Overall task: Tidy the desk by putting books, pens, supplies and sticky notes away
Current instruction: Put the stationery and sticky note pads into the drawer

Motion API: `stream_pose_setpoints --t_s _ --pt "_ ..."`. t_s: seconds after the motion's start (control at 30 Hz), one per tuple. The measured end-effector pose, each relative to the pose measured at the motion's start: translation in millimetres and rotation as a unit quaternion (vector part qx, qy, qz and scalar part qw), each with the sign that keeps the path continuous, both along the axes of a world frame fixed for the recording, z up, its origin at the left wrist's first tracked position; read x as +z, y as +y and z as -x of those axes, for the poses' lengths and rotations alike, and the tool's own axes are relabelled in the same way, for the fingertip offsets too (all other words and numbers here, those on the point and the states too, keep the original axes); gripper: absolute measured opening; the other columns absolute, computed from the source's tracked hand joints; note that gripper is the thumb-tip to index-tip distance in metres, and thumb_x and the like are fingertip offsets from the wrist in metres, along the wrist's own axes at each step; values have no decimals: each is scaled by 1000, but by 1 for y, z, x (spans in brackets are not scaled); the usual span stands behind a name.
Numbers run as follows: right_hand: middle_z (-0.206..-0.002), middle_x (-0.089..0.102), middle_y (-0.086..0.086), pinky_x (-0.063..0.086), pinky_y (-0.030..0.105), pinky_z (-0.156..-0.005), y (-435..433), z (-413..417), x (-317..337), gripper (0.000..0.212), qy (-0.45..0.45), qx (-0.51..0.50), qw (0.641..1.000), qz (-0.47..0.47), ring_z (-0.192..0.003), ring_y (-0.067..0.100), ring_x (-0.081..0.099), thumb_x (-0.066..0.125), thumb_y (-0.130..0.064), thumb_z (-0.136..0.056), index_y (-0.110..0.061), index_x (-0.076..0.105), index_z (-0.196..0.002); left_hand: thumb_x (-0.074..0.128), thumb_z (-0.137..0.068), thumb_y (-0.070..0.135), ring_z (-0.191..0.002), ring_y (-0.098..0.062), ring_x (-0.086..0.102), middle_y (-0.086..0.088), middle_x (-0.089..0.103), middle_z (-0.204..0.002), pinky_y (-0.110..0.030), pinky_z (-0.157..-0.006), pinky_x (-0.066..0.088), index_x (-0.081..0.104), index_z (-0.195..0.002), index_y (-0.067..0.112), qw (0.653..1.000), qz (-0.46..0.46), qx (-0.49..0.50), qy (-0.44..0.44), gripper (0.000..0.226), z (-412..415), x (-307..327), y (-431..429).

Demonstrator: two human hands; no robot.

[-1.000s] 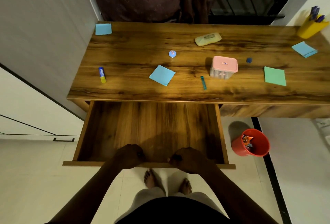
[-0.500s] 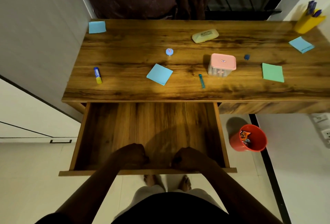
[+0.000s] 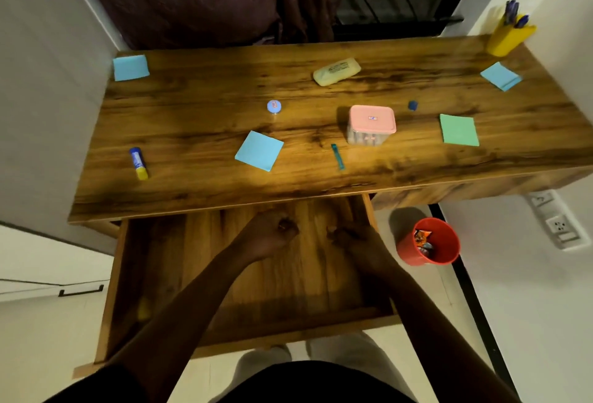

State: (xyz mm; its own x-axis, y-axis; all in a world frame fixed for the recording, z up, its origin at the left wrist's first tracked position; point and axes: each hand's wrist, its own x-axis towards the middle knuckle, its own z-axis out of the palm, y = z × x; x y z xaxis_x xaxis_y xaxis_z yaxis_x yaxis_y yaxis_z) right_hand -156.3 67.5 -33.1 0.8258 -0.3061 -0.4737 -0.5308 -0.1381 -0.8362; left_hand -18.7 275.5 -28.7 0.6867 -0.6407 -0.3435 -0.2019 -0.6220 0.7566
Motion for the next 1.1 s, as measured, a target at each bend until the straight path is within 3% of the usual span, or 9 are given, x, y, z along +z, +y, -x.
stream_pose_setpoints --t_s 0.13,0.23,0.37,0.5,0.67,0.77,0.93,1.0,1.1 --pt "-93 74 17 56 42 -76 -36 -22 19 33 -74 -125 989 -39 -85 22 71 69 -47 -94 -15 74 -99 66 -95 40 -103 -7 67 9 73 -111 -31 -91 53 70 -118 25 996 62 57 -10 28 -23 12 -52" --pt "-88 74 7 55 44 -83 -66 -44 22 28 -120 -197 973 -33 -87 21 68 69 -43 -95 -15 74 -94 68 -94 37 -109 -12 66 4 71 -122 -34 -98 54 67 -126 19 989 101 111 -4 37 -40 20 -96" --pt "-82 70 -1 54 41 -72 -104 -77 27 22 -139 -248 958 -25 -80 23 64 64 -37 -99 -19 74 -105 66 -95 37 -119 -16 63 2 65 -134 -34 -100 52 63 -133 20 978 111 177 8 41 -58 25 -151" --pt "-112 74 -4 56 51 -98 -134 -106 23 30 -136 -259 956 -19 -108 20 68 63 -36 -97 -23 69 -123 64 -96 40 -126 -20 58 0 61 -140 -41 -107 48 61 -136 24 961 113 252 12 43 -71 23 -192" --pt "-129 69 -1 55 51 -100 -159 -129 16 46 -110 -255 960 -23 -119 21 64 65 -46 -94 -28 60 -136 59 -100 36 -133 -24 52 -2 55 -147 -41 -111 43 60 -138 23 945 148 287 48 40 -76 25 -226" --pt "-129 69 1 55 50 -102 -165 -137 19 39 -111 -241 963 -51 -119 21 64 61 -38 -100 -25 61 -137 57 -102 31 -136 -25 49 -2 51 -150 -36 -111 41 60 -137 23 940 153 296 76 36 -77 27 -237" --pt "-128 71 3 56 42 -100 -158 -134 27 37 -115 -202 973 11 -117 20 66 56 -38 -104 -22 64 -136 52 -105 26 -126 -30 58 -8 61 -140 -45 -108 48 60 -136 20 938 165 291 90 33 -70 32 -239" --pt "-124 73 0 57 42 -98 -152 -130 28 35 -130 -195 971 36 -112 16 68 56 -39 -103 -23 66 -133 53 -104 27 -126 -26 58 -7 61 -140 -39 -106 48 60 -136 18 934 174 302 75 34 -66 33 -231" --pt "-116 74 -8 58 36 -94 -135 -125 29 32 -153 -189 969 52 -101 1 68 58 -41 -102 -24 70 -127 58 -102 29 -121 -28 62 -6 66 -133 -47 -107 50 64 -131 20 921 187 332 77 31 -63 33 -209"
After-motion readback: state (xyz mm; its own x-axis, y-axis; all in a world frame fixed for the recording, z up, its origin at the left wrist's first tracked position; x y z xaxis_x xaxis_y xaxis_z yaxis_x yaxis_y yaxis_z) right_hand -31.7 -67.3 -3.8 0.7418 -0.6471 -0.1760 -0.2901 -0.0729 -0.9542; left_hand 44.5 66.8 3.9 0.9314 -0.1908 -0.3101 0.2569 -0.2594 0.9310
